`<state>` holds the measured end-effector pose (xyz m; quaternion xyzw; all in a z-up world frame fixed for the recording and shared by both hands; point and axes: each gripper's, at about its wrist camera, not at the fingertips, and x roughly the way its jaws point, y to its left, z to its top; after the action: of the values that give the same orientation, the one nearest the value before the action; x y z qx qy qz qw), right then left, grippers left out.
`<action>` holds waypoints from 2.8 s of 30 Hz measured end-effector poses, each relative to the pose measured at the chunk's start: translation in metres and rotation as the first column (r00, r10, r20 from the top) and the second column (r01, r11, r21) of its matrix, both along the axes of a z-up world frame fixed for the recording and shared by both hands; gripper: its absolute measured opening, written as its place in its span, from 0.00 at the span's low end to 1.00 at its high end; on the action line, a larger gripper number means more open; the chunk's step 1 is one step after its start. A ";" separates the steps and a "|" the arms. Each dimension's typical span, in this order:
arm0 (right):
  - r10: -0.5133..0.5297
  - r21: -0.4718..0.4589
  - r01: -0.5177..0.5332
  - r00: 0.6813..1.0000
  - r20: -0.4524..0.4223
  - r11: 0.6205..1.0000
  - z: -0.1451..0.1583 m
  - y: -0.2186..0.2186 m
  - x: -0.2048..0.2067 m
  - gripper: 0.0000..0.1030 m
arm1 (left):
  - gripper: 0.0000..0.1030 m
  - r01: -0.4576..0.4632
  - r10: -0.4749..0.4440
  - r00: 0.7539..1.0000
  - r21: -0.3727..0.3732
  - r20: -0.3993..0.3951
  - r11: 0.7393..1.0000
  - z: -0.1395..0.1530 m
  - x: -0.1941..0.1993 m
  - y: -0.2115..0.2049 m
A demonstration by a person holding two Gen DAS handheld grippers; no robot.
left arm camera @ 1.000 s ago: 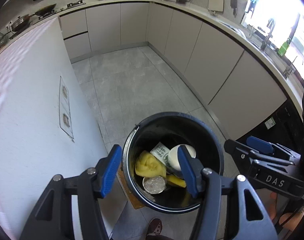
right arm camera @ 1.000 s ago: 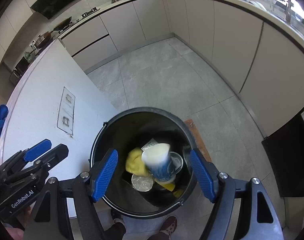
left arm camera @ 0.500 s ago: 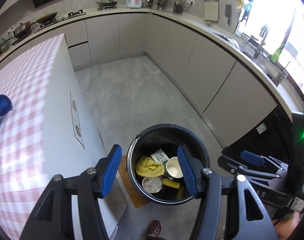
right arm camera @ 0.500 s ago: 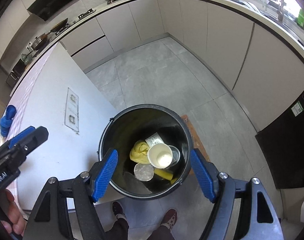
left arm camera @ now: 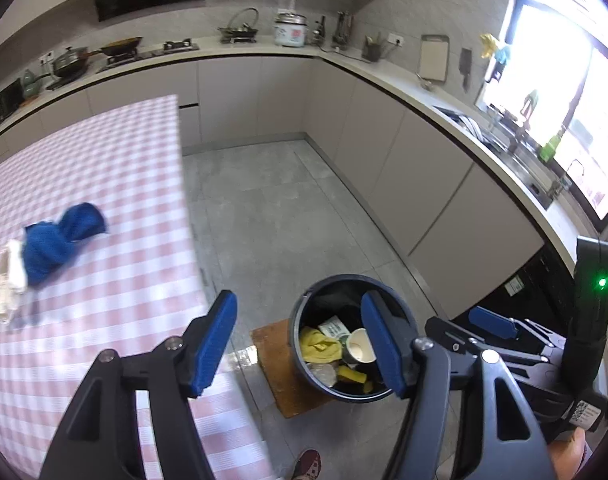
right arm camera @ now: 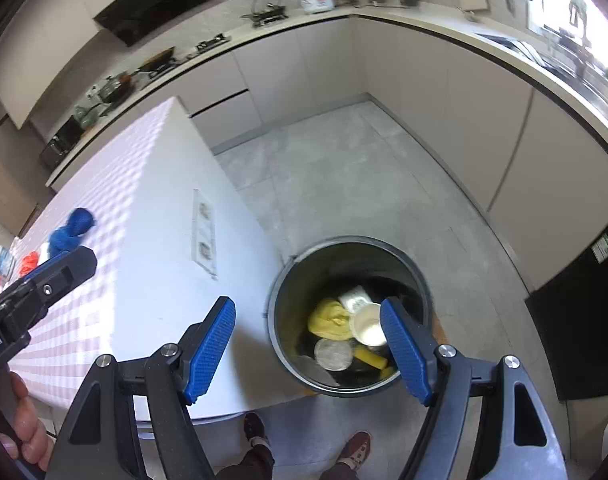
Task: Collect trash
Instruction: 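Move both tools back over the table toward the scrubber and white cloth, then grasp the steel wool scrubber with the left tool while the right tool grasps the white cloth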
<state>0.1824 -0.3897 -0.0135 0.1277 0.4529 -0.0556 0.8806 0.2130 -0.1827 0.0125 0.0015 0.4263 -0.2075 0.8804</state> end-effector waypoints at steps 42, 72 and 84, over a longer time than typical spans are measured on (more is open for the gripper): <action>0.448 -0.001 -0.448 0.893 0.044 0.894 0.007 0.349 0.108 0.75 | 0.66 -0.478 0.477 0.879 0.035 0.026 0.878 -0.023 0.037 0.349; 0.450 -0.057 -0.451 0.893 -0.025 0.891 -0.043 0.429 0.161 0.64 | 0.43 -0.341 0.342 0.938 0.029 -0.064 0.940 -0.074 0.077 0.383; 0.478 -0.020 -0.478 0.878 -0.014 0.878 -0.045 0.421 0.161 0.24 | 0.28 -0.300 0.300 0.951 0.010 -0.069 0.954 -0.070 0.064 0.363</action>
<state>0.3431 0.0316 -0.0590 0.0018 0.4737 0.1575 0.8665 0.2775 0.1804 -0.0575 -0.0708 0.4521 -0.0715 0.8863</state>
